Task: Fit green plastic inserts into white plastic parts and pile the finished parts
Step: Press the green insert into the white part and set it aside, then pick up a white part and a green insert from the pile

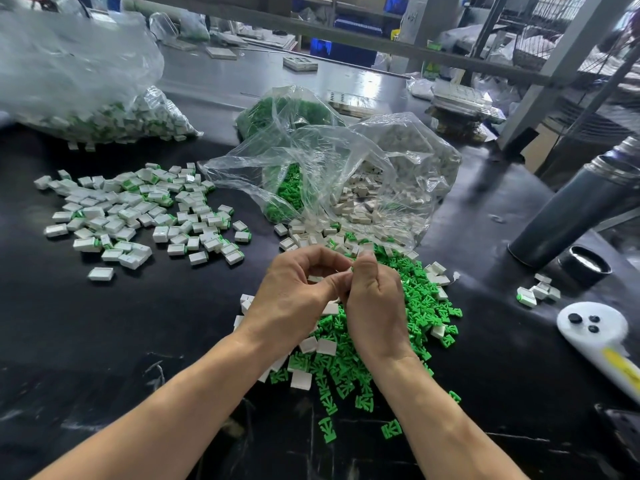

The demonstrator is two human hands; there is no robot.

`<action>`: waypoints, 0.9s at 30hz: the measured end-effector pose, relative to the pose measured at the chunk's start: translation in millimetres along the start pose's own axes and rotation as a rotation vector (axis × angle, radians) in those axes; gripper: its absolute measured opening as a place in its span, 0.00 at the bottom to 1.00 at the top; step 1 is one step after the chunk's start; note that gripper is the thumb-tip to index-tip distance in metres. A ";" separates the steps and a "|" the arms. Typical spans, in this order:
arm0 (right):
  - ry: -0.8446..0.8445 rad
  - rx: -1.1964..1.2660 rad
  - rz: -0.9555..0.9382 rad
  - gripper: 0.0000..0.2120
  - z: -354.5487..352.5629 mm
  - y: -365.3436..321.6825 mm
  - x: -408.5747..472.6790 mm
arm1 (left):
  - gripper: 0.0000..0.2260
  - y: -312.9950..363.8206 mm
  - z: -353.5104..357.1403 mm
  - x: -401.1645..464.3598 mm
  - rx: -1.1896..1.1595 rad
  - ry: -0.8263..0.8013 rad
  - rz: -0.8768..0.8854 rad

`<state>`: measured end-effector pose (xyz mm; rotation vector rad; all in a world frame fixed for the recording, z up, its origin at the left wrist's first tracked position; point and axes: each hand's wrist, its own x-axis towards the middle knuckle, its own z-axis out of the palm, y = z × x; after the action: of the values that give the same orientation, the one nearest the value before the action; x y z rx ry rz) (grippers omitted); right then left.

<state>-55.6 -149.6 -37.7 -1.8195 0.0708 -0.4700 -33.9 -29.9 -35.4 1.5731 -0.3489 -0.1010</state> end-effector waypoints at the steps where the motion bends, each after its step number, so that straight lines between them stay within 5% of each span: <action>1: -0.003 0.006 0.004 0.32 0.2 -0.4 -0.1 | 0.03 -0.1 -0.4 0.1 0.005 -0.001 0.000; 18: -0.030 0.002 0.027 0.34 -0.5 -1.7 -0.4 | 0.03 6.9 -3.4 -1.9 0.009 -0.005 0.013; 27: -0.089 0.005 -0.066 0.05 -21.1 1.9 1.1 | 0.03 9.6 -15.6 1.5 0.031 0.065 0.040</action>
<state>-61.6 -169.6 -34.5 -1.8392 -0.0517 -0.4350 -29.7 -15.3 -25.0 1.5954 -0.3322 -0.0133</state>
